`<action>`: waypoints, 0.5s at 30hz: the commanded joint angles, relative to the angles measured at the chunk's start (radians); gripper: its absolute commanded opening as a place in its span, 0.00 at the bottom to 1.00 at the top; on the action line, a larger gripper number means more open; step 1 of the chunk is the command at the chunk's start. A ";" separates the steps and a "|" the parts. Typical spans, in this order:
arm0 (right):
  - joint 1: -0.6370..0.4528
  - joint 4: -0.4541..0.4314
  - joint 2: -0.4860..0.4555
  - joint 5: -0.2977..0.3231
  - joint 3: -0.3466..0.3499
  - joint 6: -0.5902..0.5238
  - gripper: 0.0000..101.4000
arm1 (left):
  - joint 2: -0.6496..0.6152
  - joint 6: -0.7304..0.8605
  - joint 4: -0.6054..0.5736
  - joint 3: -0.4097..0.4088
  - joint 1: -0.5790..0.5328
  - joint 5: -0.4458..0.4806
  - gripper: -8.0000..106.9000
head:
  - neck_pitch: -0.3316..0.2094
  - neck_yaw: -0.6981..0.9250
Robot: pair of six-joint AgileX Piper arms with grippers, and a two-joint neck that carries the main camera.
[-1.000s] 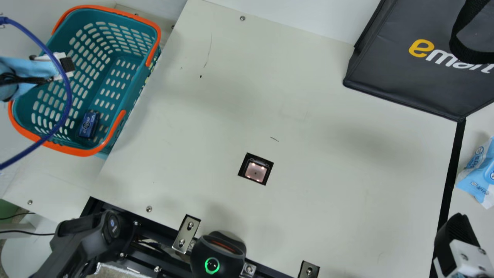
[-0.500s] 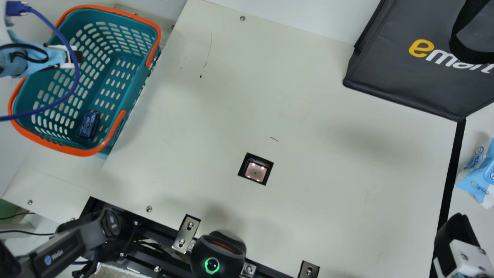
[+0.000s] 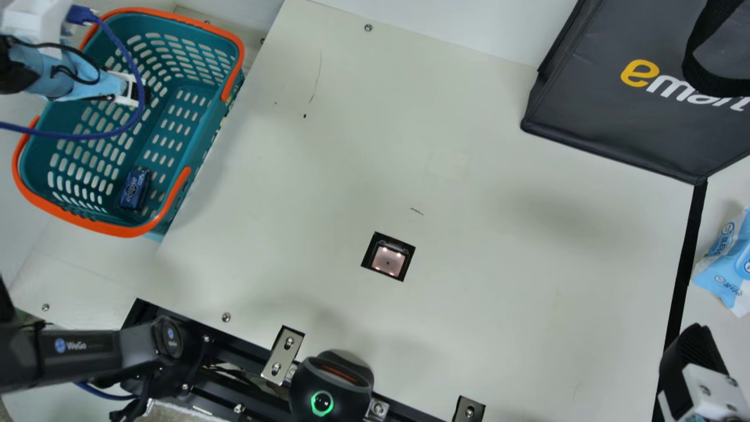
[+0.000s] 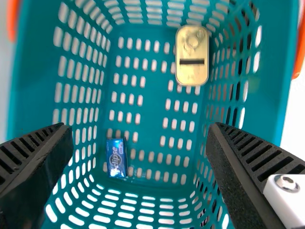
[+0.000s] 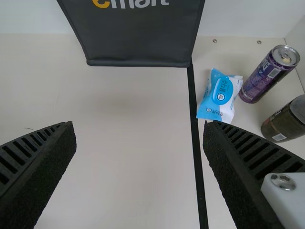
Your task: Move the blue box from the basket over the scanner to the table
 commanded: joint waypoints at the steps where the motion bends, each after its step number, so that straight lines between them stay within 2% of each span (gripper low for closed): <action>1: 0.000 0.000 0.000 0.000 0.000 0.000 0.94 | 0.033 0.001 0.014 -0.008 -0.003 0.010 0.85 | -0.030 0.002; 8: 0.000 0.000 0.000 0.000 0.000 0.000 0.94 | 0.089 0.005 0.050 -0.020 -0.006 0.040 0.85 | -0.030 0.002; 15: 0.000 0.000 0.000 0.000 0.000 0.000 0.94 | 0.103 0.012 0.071 0.006 0.007 0.049 0.85 | -0.030 0.002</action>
